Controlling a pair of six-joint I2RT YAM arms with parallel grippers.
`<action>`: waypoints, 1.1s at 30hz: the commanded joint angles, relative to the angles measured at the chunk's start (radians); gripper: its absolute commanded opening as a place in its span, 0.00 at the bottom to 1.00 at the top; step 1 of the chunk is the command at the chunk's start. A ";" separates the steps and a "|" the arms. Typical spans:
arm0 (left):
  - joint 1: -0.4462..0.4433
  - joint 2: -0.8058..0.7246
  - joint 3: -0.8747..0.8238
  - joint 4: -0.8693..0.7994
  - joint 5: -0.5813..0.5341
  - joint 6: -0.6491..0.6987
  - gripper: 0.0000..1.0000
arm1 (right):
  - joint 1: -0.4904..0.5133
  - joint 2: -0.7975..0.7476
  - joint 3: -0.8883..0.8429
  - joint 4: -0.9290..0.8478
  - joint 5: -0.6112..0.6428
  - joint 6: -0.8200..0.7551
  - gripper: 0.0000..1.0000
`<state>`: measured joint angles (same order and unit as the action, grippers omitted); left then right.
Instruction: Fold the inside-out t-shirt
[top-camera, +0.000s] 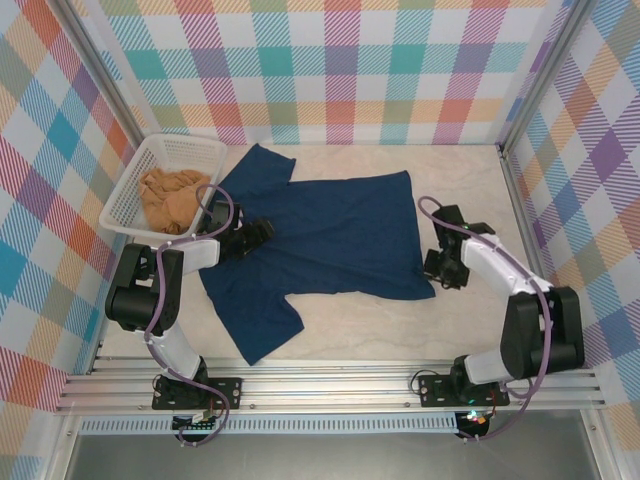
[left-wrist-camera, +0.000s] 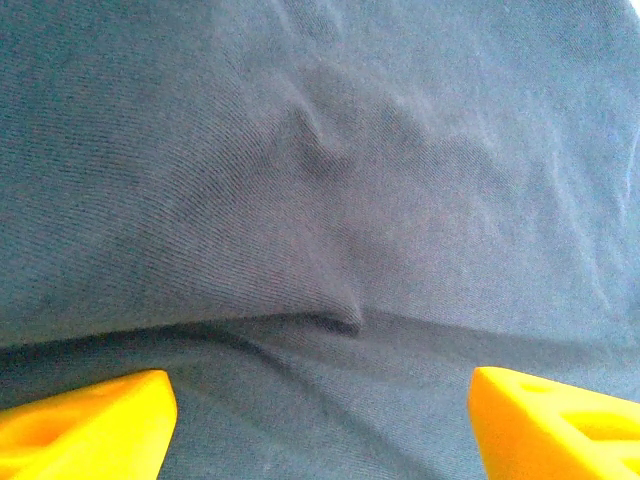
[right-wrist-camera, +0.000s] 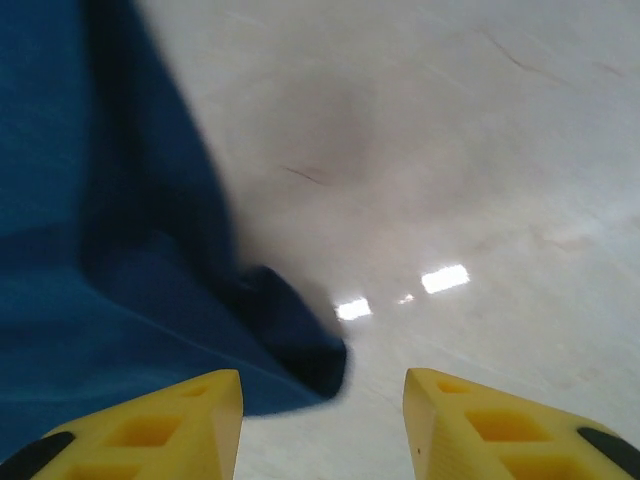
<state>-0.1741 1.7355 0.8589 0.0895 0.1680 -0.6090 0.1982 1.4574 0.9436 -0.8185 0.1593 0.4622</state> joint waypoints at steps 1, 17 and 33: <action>0.019 0.073 -0.054 -0.126 -0.017 0.014 0.79 | 0.044 0.115 0.085 0.058 -0.014 -0.055 0.50; 0.020 0.054 -0.058 -0.122 -0.013 0.011 0.79 | -0.074 0.309 0.184 0.018 0.000 -0.102 0.23; 0.009 -0.116 -0.006 -0.142 0.023 -0.027 0.83 | 0.058 0.269 0.278 0.360 -0.255 -0.090 0.51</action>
<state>-0.1715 1.6852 0.8570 0.0166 0.1905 -0.6186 0.2573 1.6478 1.1759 -0.5968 0.0093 0.3477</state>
